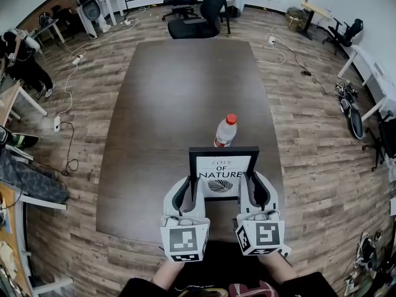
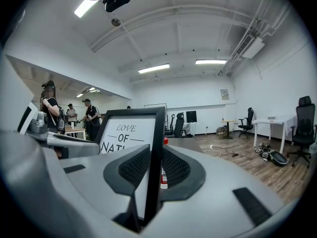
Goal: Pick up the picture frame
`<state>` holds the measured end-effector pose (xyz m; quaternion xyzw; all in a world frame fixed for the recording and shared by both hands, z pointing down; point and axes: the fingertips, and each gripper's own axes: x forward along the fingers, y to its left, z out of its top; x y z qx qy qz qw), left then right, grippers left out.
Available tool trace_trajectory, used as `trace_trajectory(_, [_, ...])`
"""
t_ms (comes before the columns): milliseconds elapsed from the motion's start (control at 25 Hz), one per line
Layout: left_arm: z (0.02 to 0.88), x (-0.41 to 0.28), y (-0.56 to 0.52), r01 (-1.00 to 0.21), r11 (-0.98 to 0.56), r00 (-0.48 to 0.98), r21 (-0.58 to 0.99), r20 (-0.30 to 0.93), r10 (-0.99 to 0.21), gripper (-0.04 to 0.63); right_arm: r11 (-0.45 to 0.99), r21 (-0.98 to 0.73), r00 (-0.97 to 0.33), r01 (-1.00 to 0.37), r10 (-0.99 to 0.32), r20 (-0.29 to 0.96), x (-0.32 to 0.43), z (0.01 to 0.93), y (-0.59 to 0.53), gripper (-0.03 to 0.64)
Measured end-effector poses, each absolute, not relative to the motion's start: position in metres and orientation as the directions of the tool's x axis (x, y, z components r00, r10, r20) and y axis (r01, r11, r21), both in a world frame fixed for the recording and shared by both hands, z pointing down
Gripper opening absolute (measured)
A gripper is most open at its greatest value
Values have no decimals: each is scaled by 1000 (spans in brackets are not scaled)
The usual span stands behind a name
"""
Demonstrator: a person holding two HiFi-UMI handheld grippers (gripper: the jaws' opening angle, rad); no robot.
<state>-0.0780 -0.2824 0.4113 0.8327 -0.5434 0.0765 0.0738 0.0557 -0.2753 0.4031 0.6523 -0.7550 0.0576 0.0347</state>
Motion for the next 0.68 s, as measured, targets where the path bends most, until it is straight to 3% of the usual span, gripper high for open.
trace_trajectory(680, [421,-86,-286,-917,-396,396,45,228,-890,80,141,-27,-143,-990,-977,155,48,412,-276,80])
